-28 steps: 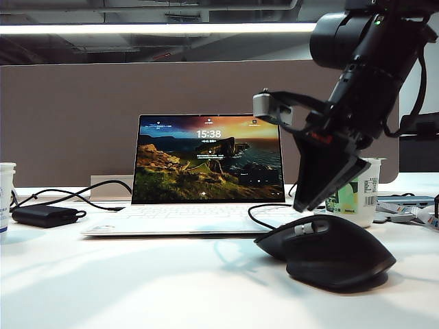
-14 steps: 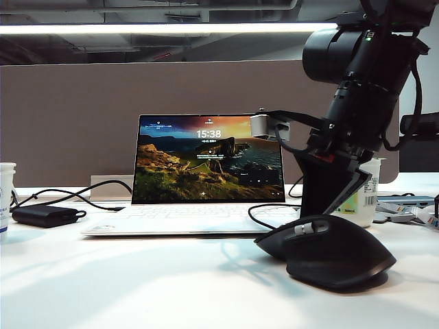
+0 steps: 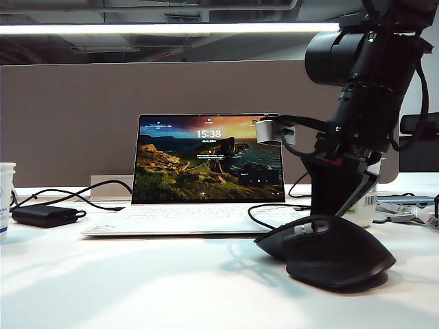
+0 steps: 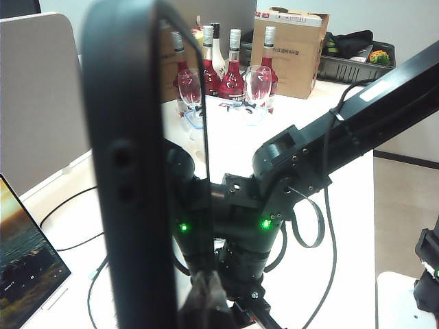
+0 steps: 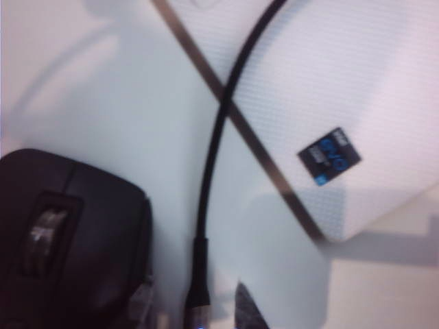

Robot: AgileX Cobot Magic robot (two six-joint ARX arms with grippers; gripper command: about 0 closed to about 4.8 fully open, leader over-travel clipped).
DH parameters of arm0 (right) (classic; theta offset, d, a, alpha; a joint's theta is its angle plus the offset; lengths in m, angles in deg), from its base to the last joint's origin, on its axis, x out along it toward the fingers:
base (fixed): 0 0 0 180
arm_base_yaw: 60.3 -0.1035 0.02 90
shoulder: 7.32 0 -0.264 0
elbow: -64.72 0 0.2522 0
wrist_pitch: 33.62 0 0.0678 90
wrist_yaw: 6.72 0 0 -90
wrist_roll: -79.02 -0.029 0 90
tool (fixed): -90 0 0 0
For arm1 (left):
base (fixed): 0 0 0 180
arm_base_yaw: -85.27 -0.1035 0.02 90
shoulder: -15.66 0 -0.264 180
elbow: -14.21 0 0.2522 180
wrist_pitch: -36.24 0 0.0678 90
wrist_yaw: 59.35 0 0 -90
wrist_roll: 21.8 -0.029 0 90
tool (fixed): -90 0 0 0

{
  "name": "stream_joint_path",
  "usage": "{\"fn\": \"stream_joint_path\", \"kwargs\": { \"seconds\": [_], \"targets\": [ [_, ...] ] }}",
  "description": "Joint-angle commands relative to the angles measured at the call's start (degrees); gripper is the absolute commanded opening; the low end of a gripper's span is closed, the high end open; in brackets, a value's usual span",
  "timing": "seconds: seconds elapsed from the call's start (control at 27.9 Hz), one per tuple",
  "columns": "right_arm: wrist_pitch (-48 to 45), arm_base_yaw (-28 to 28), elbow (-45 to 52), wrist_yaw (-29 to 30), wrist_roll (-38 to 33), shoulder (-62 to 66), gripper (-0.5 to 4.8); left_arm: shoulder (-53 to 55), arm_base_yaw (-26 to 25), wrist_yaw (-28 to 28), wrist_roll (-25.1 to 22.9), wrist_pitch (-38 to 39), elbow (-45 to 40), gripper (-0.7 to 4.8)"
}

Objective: Pick up the black phone, pick up the charger plug, insert the charger plug into the phone's charging port, and finally place the connected phone back on the desk.

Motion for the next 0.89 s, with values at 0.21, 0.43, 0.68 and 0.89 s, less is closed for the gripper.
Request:
{"fn": "stream_joint_path", "kwargs": {
  "seconds": [0.21,0.43,0.68,0.89],
  "targets": [
    [1.1,-0.1,-0.1,5.3,0.2,-0.1,1.49,-0.3,0.0,-0.4,0.0,-2.1,0.4,-0.07],
    [1.0,-0.1,-0.1,9.7,2.2,-0.1,1.49,-0.3,0.0,-0.5,0.0,-2.1,0.4,-0.07],
    [-1.9,-0.1,-0.1,1.6,1.6,-0.1,1.49,-0.3,0.0,-0.5,0.0,-2.0,0.4,-0.06],
    [-3.1,-0.1,-0.1,1.3,1.6,0.1,1.49,-0.3,0.0,-0.5,0.0,-2.0,0.4,-0.06]
  ]
}}
